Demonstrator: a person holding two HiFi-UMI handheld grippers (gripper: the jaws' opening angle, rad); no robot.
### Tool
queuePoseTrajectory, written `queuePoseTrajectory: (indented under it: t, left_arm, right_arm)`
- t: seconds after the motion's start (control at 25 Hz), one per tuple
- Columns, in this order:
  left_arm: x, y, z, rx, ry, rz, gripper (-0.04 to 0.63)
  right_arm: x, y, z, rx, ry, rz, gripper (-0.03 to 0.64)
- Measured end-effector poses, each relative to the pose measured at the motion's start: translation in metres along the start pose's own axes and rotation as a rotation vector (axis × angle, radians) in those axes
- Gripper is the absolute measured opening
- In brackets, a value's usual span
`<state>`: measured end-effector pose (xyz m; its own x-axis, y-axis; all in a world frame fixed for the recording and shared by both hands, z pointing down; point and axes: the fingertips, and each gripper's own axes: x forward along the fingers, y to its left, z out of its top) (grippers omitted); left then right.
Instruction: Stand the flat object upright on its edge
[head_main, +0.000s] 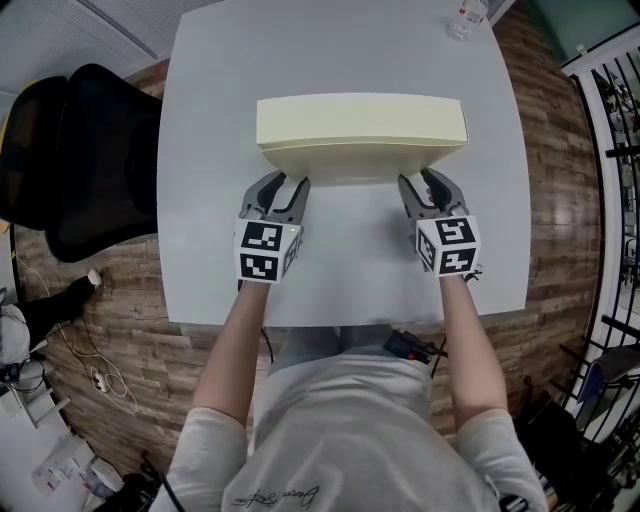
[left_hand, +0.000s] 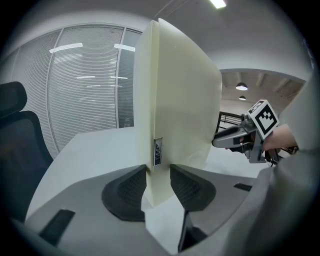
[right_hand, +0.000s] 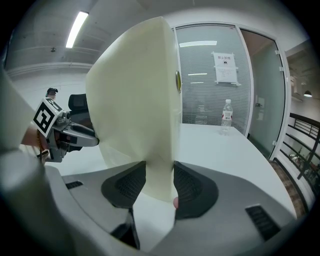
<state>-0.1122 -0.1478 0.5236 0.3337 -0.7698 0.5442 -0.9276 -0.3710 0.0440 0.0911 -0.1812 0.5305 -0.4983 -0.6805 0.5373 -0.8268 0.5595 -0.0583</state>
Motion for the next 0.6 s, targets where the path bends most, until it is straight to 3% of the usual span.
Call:
queuePoseTrajectory:
  t: [0.6]
  left_arm:
    - [0.0009,0.0018,0.0012,-0.02,0.003,0.005,0.173]
  right_arm:
    - [-0.0006,-0.0022,0.0009,0.019,-0.018,-0.007,0.203]
